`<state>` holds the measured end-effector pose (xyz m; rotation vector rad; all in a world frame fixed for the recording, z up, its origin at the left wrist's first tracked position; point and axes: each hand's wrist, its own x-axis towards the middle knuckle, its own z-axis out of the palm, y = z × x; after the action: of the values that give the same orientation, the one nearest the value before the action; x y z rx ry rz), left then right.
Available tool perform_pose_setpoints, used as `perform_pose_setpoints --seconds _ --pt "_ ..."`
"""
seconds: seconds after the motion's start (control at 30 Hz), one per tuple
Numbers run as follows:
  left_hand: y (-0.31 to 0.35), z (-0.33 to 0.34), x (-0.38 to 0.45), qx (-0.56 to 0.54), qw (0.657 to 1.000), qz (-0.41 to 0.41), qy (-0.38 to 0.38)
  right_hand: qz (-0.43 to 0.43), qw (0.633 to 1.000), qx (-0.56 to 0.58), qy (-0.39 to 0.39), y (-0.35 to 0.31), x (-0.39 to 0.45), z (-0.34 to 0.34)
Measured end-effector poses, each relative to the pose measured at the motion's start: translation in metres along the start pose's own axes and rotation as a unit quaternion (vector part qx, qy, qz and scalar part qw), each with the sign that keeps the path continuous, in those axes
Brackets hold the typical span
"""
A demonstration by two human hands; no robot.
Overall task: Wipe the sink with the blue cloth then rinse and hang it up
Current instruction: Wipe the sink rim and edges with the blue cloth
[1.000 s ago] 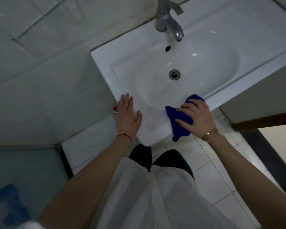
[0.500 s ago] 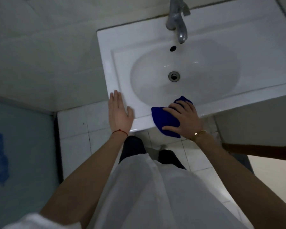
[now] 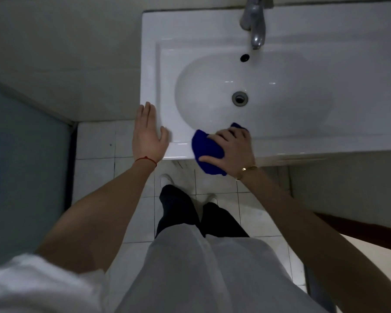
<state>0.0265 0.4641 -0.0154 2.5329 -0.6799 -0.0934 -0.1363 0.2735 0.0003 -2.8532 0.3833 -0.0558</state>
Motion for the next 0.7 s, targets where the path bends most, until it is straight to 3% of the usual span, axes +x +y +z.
perform_pose_setpoints --seconds 0.1,0.2,0.4,0.7 --pt "0.001 -0.002 0.0 -0.006 1.0 -0.003 0.002 -0.037 0.999 0.02 -0.021 -0.013 0.01 0.004" --pt "0.002 -0.004 0.0 -0.008 1.0 -0.002 0.003 -0.063 0.998 0.019 -0.017 0.02 -0.003 -0.002" --pt "0.003 -0.004 0.001 -0.01 1.0 -0.004 0.009 -0.009 1.0 0.0 0.012 0.08 -0.029 -0.019" --pt "0.003 -0.006 0.002 0.012 1.0 -0.005 -0.003 -0.039 0.998 0.029 -0.041 -0.035 0.025 0.008"
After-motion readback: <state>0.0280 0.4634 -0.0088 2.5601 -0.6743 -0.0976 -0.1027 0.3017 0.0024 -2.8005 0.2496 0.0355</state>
